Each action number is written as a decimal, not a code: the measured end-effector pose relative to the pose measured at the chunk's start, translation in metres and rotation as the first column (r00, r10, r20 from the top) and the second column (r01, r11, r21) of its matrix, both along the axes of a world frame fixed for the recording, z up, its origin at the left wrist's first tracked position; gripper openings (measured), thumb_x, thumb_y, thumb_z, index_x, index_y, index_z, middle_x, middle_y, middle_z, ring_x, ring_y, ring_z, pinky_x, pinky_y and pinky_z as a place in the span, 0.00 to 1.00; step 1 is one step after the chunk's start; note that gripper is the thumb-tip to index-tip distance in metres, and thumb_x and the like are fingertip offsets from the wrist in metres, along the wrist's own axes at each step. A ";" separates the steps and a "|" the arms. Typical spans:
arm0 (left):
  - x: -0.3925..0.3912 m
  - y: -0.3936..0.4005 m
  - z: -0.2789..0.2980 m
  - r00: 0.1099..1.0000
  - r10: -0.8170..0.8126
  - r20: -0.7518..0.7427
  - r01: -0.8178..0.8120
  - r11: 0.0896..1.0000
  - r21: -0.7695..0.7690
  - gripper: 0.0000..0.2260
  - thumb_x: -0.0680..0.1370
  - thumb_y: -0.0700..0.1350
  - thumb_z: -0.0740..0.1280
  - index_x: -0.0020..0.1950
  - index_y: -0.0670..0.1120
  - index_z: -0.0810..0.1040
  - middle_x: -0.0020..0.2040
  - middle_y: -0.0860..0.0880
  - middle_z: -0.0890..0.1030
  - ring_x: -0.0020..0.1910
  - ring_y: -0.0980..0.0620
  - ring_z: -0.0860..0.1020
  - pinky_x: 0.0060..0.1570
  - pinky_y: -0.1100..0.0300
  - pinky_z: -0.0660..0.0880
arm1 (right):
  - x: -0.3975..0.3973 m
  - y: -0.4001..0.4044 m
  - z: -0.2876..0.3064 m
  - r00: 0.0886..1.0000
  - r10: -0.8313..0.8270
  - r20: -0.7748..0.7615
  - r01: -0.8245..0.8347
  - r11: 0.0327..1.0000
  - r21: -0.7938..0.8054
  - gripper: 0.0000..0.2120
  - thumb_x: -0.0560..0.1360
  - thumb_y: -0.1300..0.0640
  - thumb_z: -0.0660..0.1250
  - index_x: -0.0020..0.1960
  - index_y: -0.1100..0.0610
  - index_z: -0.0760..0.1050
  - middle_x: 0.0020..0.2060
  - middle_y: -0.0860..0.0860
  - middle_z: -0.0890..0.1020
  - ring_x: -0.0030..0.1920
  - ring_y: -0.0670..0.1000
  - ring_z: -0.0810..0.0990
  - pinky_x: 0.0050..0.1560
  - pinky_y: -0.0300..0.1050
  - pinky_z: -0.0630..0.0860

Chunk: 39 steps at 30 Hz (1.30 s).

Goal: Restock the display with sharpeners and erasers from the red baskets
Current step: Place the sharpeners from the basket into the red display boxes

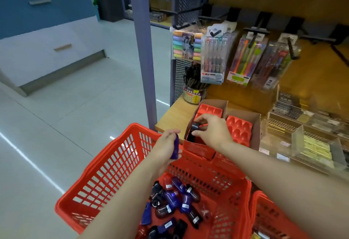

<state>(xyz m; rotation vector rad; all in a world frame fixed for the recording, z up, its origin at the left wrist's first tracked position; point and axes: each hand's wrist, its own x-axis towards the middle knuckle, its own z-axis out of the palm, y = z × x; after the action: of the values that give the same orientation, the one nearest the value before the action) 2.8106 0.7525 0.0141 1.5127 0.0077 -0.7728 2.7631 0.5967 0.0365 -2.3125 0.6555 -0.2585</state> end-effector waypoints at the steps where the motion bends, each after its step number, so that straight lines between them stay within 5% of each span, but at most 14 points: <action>1: -0.001 -0.002 -0.002 0.999 -0.034 0.019 0.033 0.999 0.019 0.12 0.85 0.46 0.53 0.59 0.52 0.76 0.53 0.45 0.76 0.43 0.49 0.77 0.39 0.59 0.78 | 0.001 0.001 0.000 1.000 0.015 -0.011 -0.015 0.999 -0.039 0.16 0.66 0.61 0.80 0.51 0.55 0.81 0.47 0.49 0.83 0.48 0.49 0.81 0.52 0.41 0.76; 8: -0.009 -0.013 -0.006 0.987 -0.162 0.000 0.162 0.986 0.035 0.11 0.85 0.47 0.55 0.65 0.52 0.72 0.52 0.49 0.76 0.45 0.51 0.78 0.41 0.60 0.78 | -0.003 0.002 -0.005 0.994 0.087 -0.063 -0.097 0.978 -0.184 0.18 0.69 0.56 0.78 0.58 0.55 0.82 0.53 0.49 0.84 0.56 0.49 0.80 0.56 0.39 0.73; 14: -0.014 -0.016 0.001 0.991 -0.134 -0.023 0.134 0.991 0.002 0.10 0.85 0.46 0.56 0.64 0.51 0.73 0.50 0.48 0.77 0.42 0.52 0.77 0.40 0.61 0.78 | -0.009 -0.006 0.005 0.979 0.157 -0.127 -0.172 0.977 -0.122 0.16 0.75 0.55 0.73 0.62 0.53 0.80 0.58 0.49 0.82 0.62 0.49 0.78 0.65 0.46 0.73; 20: -0.012 -0.009 0.003 0.999 -0.020 -0.033 0.018 0.998 -0.062 0.13 0.82 0.45 0.63 0.66 0.46 0.68 0.55 0.44 0.78 0.43 0.50 0.78 0.42 0.58 0.78 | -0.017 -0.014 0.022 0.985 0.147 -0.088 -0.159 0.975 -0.152 0.20 0.78 0.66 0.60 0.67 0.53 0.76 0.64 0.52 0.79 0.62 0.54 0.78 0.66 0.45 0.72; 23: -0.002 -0.006 0.012 0.997 0.047 0.057 -0.039 0.990 -0.137 0.17 0.78 0.45 0.70 0.64 0.41 0.75 0.49 0.48 0.83 0.43 0.52 0.80 0.45 0.61 0.77 | -0.025 -0.020 0.041 0.998 0.019 0.057 -0.029 0.981 0.191 0.14 0.81 0.63 0.61 0.65 0.56 0.76 0.54 0.56 0.83 0.48 0.55 0.85 0.53 0.55 0.81; 27: 0.000 -0.010 0.030 0.979 -0.040 0.200 0.077 0.981 -0.178 0.15 0.76 0.42 0.73 0.62 0.48 0.80 0.55 0.46 0.83 0.52 0.52 0.83 0.53 0.59 0.79 | -0.031 -0.016 0.068 0.993 0.107 0.044 -0.115 0.853 0.509 0.15 0.78 0.54 0.68 0.62 0.59 0.78 0.51 0.55 0.83 0.45 0.53 0.86 0.44 0.45 0.84; 29: -0.005 -0.019 0.038 0.962 -0.088 0.259 0.130 0.980 -0.148 0.19 0.75 0.40 0.74 0.65 0.48 0.77 0.59 0.46 0.82 0.57 0.50 0.81 0.58 0.57 0.76 | -0.032 -0.014 0.077 0.987 0.158 0.034 -0.150 0.817 0.557 0.15 0.76 0.52 0.71 0.61 0.56 0.78 0.51 0.53 0.84 0.44 0.53 0.86 0.45 0.44 0.83; 33: -0.010 -0.032 0.048 0.951 -0.085 0.298 0.144 0.973 -0.183 0.27 0.72 0.35 0.75 0.66 0.50 0.71 0.59 0.47 0.80 0.56 0.50 0.81 0.52 0.61 0.77 | -0.033 -0.019 0.078 0.985 0.169 0.029 -0.166 0.902 0.397 0.16 0.74 0.56 0.74 0.60 0.59 0.81 0.52 0.57 0.84 0.50 0.56 0.84 0.56 0.51 0.81; 36: -0.005 -0.029 0.042 0.930 -0.151 0.336 0.177 0.983 -0.050 0.29 0.72 0.31 0.73 0.68 0.50 0.71 0.63 0.50 0.77 0.64 0.52 0.75 0.51 0.63 0.75 | -0.039 -0.037 0.071 0.997 0.007 0.074 -0.037 0.910 0.414 0.13 0.74 0.57 0.73 0.57 0.60 0.81 0.52 0.59 0.84 0.52 0.58 0.84 0.55 0.52 0.81; 39: 0.002 -0.021 0.025 0.897 -0.228 0.378 0.149 0.962 0.227 0.29 0.73 0.29 0.70 0.69 0.51 0.71 0.66 0.49 0.73 0.67 0.49 0.71 0.41 0.65 0.74 | -0.049 -0.055 0.062 0.991 -0.124 0.057 0.078 0.855 0.513 0.10 0.75 0.59 0.72 0.54 0.61 0.80 0.51 0.61 0.83 0.42 0.55 0.85 0.41 0.42 0.83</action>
<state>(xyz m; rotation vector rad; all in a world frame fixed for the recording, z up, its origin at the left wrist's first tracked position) 2.8126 0.7315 0.0387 1.8570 -0.3895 -0.6127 2.7144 0.5419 0.0982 -1.7495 0.7044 -0.2041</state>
